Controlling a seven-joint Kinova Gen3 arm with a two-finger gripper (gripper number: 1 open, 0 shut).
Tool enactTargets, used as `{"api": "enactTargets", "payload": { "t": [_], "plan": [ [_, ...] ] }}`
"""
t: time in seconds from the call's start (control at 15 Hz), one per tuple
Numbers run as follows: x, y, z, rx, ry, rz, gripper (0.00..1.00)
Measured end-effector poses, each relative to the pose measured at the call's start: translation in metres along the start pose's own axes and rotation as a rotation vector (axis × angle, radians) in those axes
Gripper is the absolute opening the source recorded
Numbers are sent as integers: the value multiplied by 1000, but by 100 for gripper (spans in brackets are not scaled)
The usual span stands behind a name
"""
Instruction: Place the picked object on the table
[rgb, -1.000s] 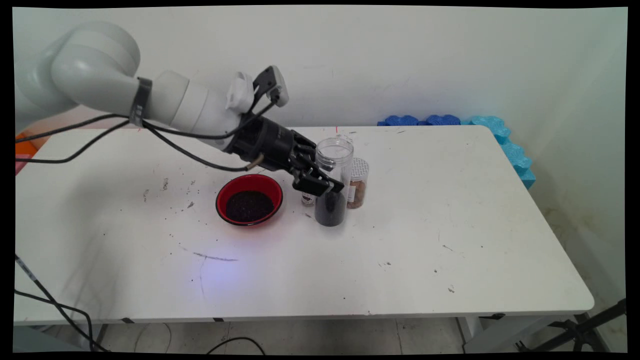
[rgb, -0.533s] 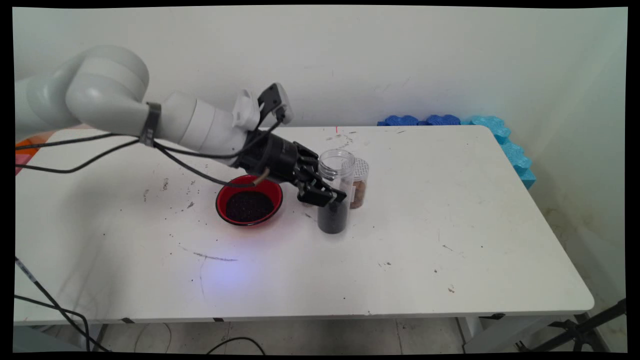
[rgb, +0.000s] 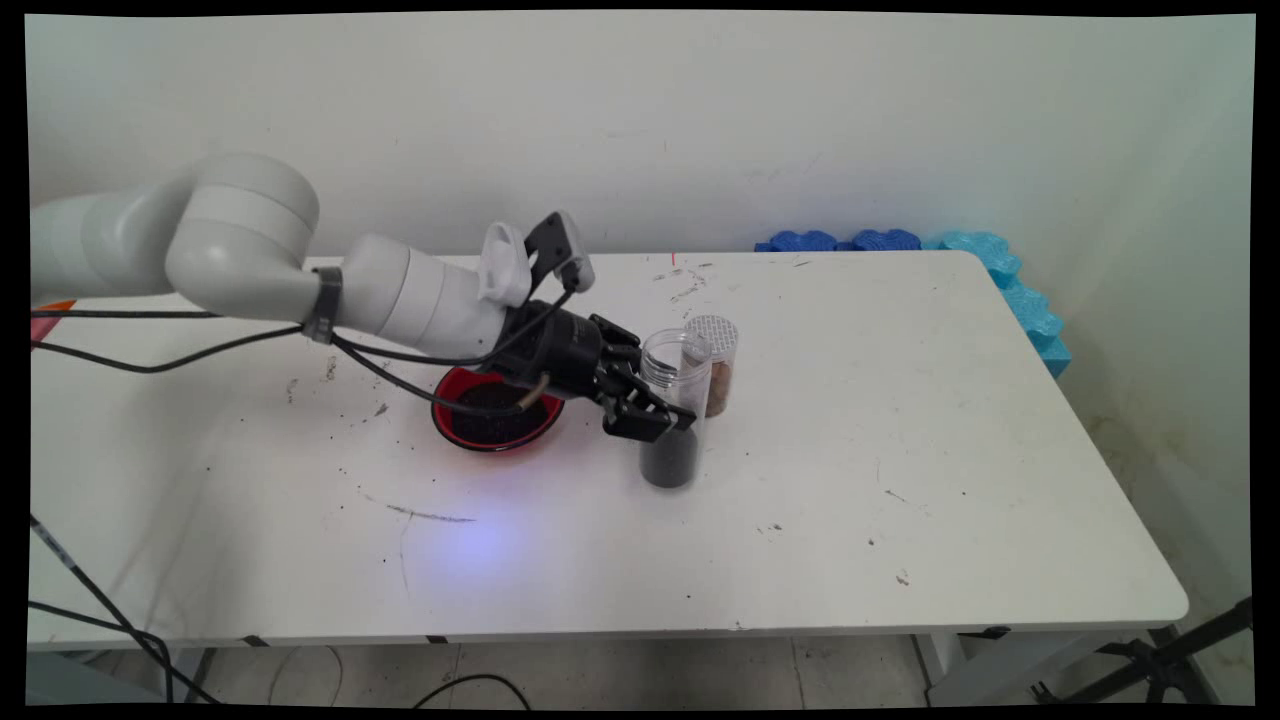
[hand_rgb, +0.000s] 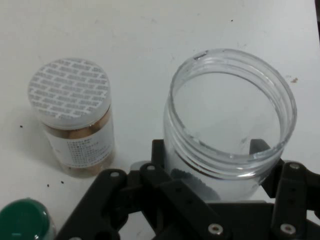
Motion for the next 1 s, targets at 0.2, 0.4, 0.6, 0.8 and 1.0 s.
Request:
{"api": "enactTargets", "payload": {
  "t": [0.2, 0.4, 0.6, 0.8, 1.0],
  "plan": [
    [-7, 1, 5, 6, 2, -5, 0],
    [-12, 2, 9, 12, 3, -13, 0],
    [-16, 2, 13, 16, 5, -19, 0],
    [-20, 3, 17, 20, 7, -28, 0],
    [-23, 3, 19, 23, 8, -35, 0]
  ]
}}
